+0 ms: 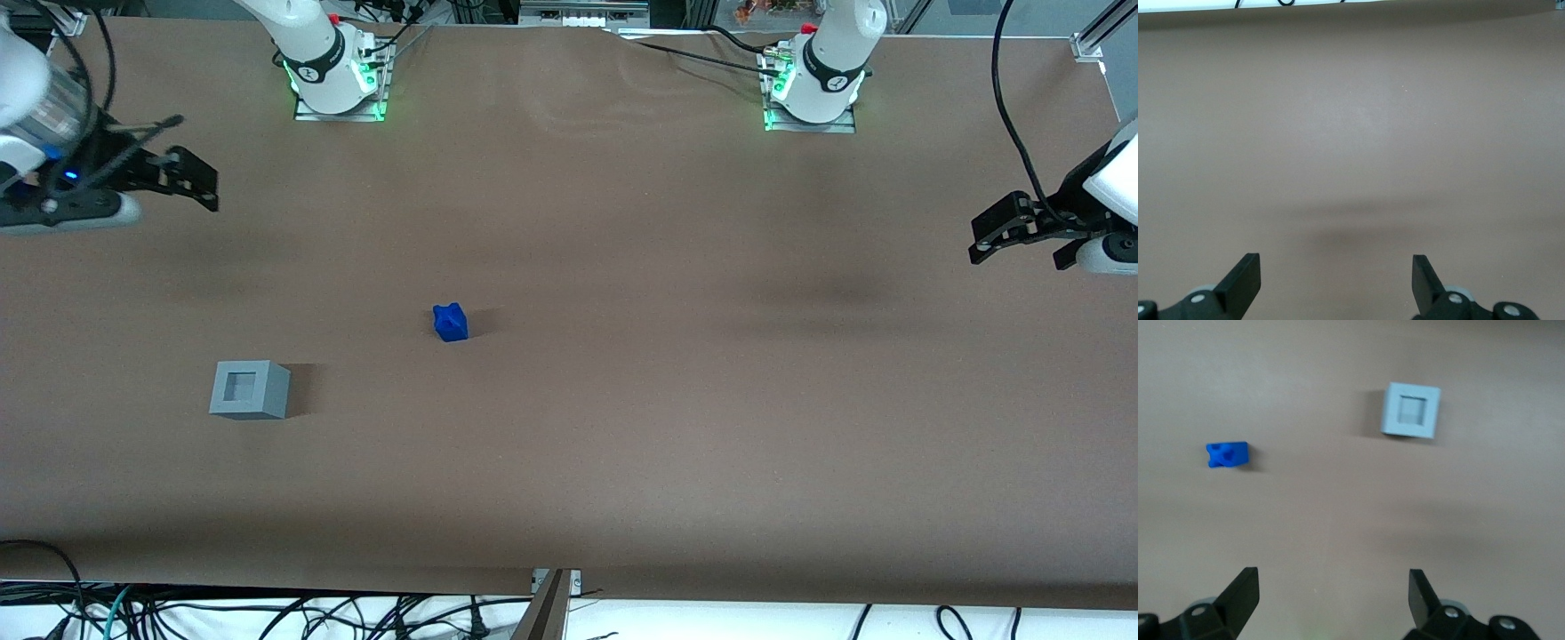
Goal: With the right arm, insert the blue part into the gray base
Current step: 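Move the open right gripper down over the blue block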
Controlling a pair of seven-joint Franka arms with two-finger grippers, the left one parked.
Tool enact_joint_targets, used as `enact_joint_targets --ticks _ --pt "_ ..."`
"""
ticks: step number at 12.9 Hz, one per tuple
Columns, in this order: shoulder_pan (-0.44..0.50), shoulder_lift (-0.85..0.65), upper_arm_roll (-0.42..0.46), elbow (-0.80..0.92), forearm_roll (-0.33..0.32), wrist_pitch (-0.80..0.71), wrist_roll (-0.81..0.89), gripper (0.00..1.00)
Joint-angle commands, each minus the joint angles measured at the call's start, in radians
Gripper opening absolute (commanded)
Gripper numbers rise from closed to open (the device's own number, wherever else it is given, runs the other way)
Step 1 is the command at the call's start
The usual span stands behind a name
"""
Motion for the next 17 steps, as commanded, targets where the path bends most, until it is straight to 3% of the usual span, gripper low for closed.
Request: enact_joint_targets --ticks 1,3,7,12,17 --pt "-0.003 0.076 0.100 -0.073 0.034 0.168 0.161 0.99" --pt "0.000 0.181 0.189 -0.096 0.040 0.327 0.302 0.99" --pt "0.005 0.350 0.263 -0.138 0.031 0.593 0.404 0.99" --pt "0.014 0.429 0.294 -0.295 0.026 0.884 0.410 0.99" --pt "0.021 0.438 0.295 -0.400 0.014 1.007 0.419 0.97"
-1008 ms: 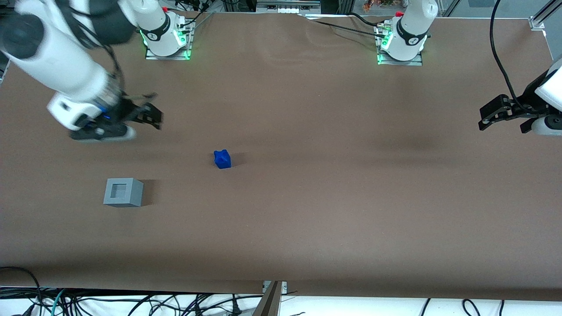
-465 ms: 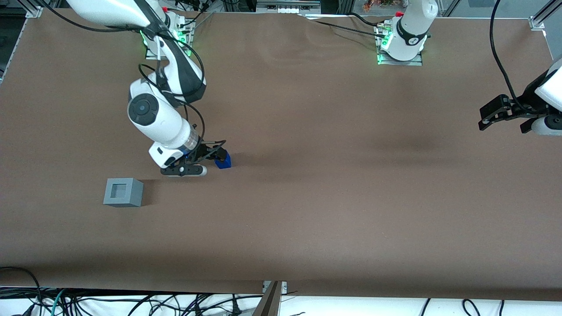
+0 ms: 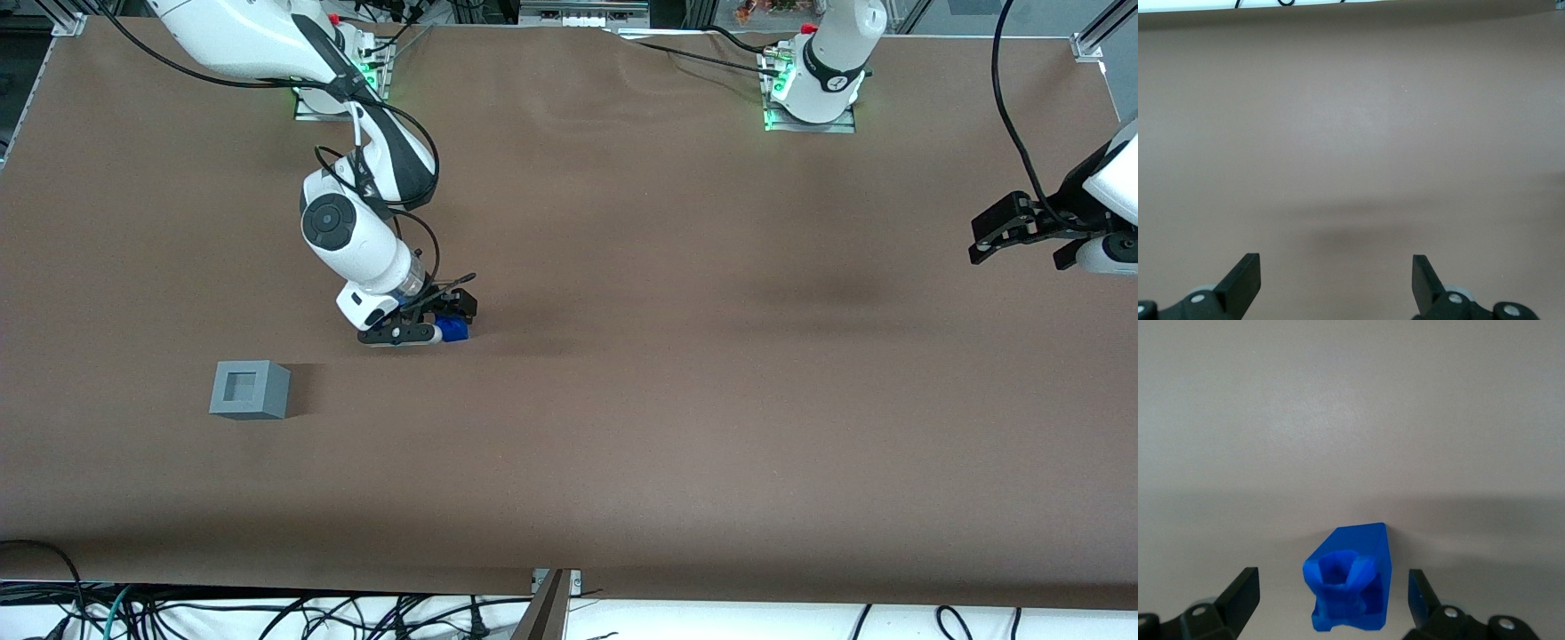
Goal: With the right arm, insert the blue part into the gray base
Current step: 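Close the right gripper on the blue block, then lift the blue block and carry it to the gray base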
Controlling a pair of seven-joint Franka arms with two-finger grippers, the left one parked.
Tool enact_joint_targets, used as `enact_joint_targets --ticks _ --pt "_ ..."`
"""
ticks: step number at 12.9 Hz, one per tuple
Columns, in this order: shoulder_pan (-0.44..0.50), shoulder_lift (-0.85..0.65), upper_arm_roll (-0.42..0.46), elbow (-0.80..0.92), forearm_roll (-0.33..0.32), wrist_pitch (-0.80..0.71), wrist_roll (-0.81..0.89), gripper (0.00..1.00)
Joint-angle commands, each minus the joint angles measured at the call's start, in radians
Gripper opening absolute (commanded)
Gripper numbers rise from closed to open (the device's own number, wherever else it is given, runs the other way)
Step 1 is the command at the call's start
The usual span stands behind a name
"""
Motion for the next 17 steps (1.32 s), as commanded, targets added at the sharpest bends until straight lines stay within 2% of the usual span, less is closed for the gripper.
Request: enact_joint_targets --ticks 1,3,5,7,9,10,13,15,17 --pt "0.004 -0.015 0.008 -0.053 -0.014 0.055 0.027 0.94" --pt "0.004 -0.008 0.008 -0.053 -0.014 0.053 0.027 0.86" --pt "0.004 -0.004 0.008 -0.051 -0.015 0.053 0.026 0.72" --pt "0.004 -0.002 0.008 -0.051 -0.020 0.052 0.024 0.50" --pt "0.001 -0.005 0.006 -0.035 -0.037 0.030 0.013 0.18" --pt "0.001 -0.017 0.000 -0.010 -0.037 -0.027 0.003 0.08" --pt "-0.014 -0.114 -0.046 0.044 -0.047 -0.211 -0.046 0.07" --pt "-0.074 -0.191 -0.084 0.088 -0.049 -0.365 -0.191 0.07" --pt "-0.094 -0.212 -0.189 0.151 -0.047 -0.460 -0.397 0.07"
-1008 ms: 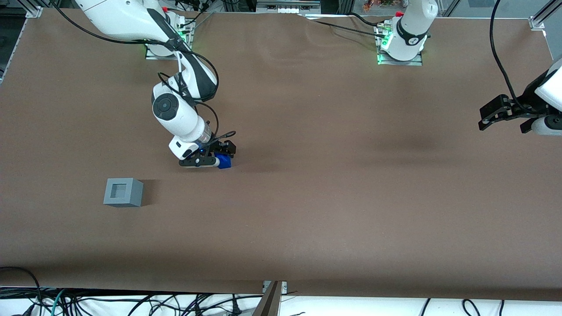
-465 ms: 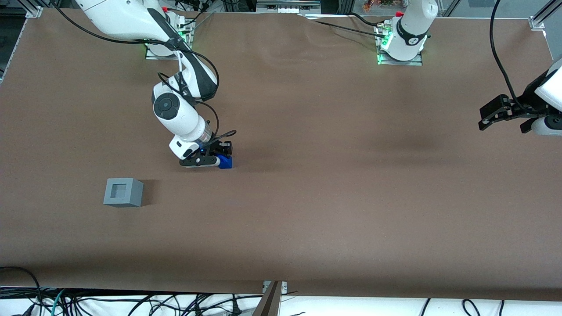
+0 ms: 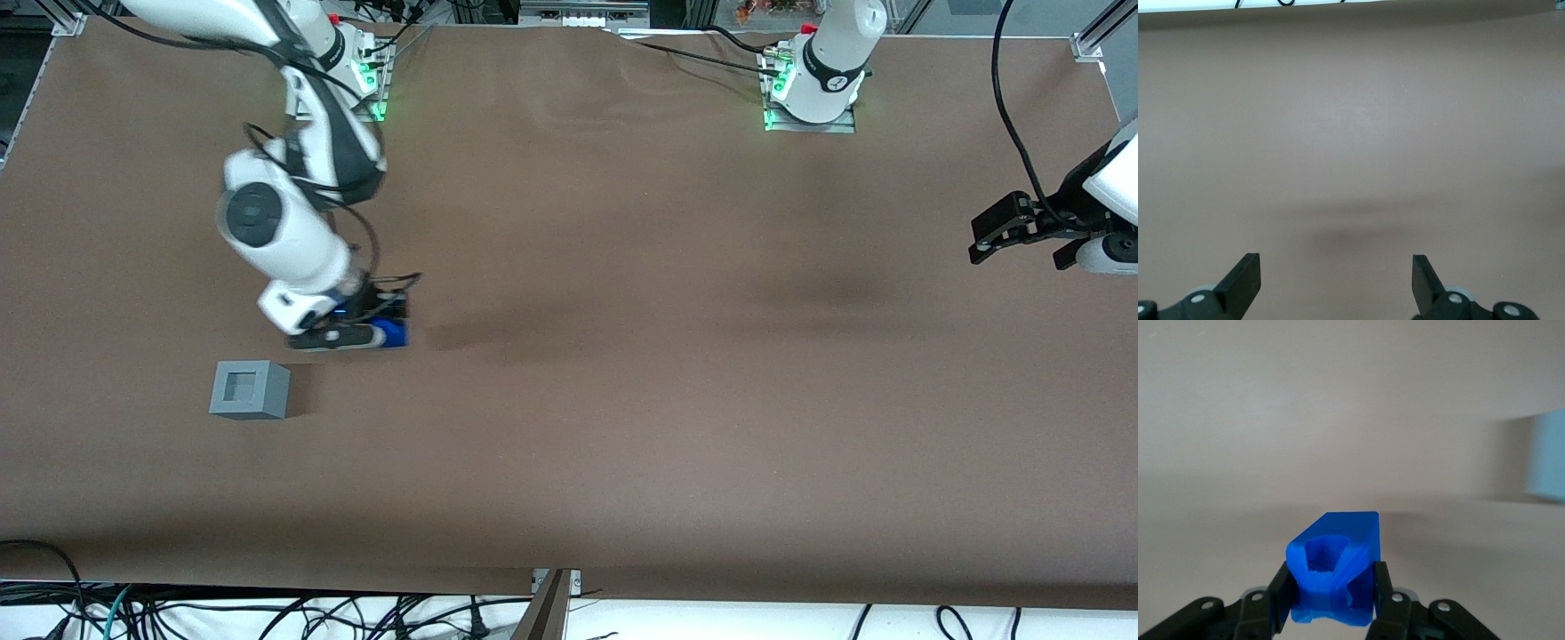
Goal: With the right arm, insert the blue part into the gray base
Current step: 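Lift the blue block and carry it to the gray base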
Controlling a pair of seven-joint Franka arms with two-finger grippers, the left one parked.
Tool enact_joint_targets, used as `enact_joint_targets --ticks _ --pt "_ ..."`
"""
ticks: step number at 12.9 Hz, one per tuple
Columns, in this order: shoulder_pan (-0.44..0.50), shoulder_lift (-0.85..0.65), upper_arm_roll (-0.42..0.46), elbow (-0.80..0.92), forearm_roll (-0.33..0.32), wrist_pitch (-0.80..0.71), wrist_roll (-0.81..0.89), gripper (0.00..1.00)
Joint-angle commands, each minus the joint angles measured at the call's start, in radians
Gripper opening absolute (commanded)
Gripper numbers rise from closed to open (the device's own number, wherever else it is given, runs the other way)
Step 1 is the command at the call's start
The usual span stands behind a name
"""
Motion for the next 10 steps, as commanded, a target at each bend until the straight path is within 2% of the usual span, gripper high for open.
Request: enact_joint_targets --ticks 1,4,8,10 --pt "-0.029 -0.037 -0.134 0.049 0.006 -0.082 -0.261 0.08" --pt "-0.038 -0.001 -0.257 0.098 0.014 -0.065 -0.410 0.07" --pt "-0.072 0.061 -0.291 0.163 0.093 -0.031 -0.410 0.07" --pt "-0.079 0.117 -0.292 0.224 0.148 -0.062 -0.409 0.07"
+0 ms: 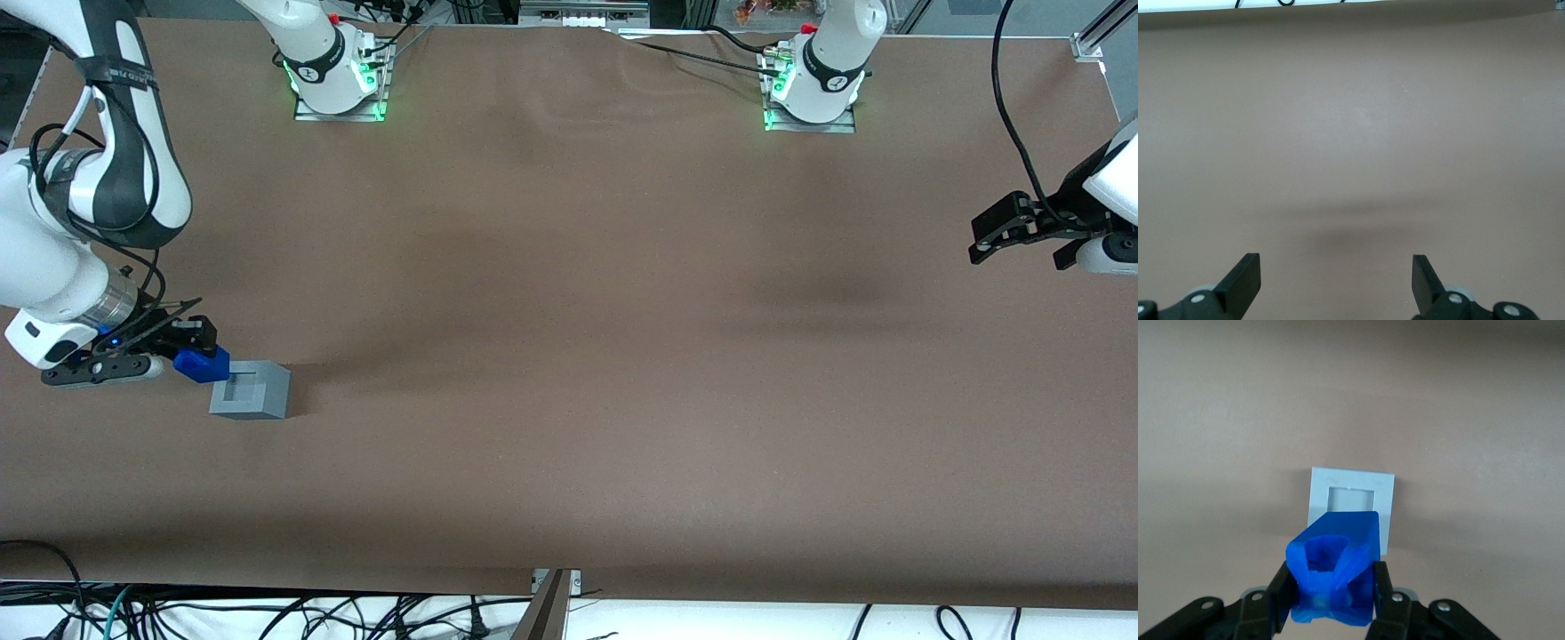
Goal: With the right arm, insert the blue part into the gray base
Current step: 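Lift the blue block and carry it to the gray base, then lower the blue block into the gray base's square opening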
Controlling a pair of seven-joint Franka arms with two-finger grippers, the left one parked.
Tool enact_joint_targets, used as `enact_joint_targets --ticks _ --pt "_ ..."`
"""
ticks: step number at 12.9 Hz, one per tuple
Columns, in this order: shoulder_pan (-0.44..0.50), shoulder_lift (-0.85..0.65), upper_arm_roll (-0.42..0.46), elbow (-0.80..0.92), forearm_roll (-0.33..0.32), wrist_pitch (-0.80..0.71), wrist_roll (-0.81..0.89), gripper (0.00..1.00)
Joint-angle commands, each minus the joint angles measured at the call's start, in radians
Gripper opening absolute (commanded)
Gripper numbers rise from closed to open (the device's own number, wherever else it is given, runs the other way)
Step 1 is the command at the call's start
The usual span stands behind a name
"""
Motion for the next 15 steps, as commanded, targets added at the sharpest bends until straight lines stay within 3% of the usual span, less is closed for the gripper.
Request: enact_joint_targets --ticks 1,3,15 --pt "-0.018 0.079 -0.003 0.091 0.068 -0.040 -0.010 0.07" --pt "-0.026 0.102 -0.004 0.102 0.119 -0.064 -0.006 0.07" --pt "-0.040 0.174 -0.004 0.145 0.122 -0.069 -0.041 0.07"
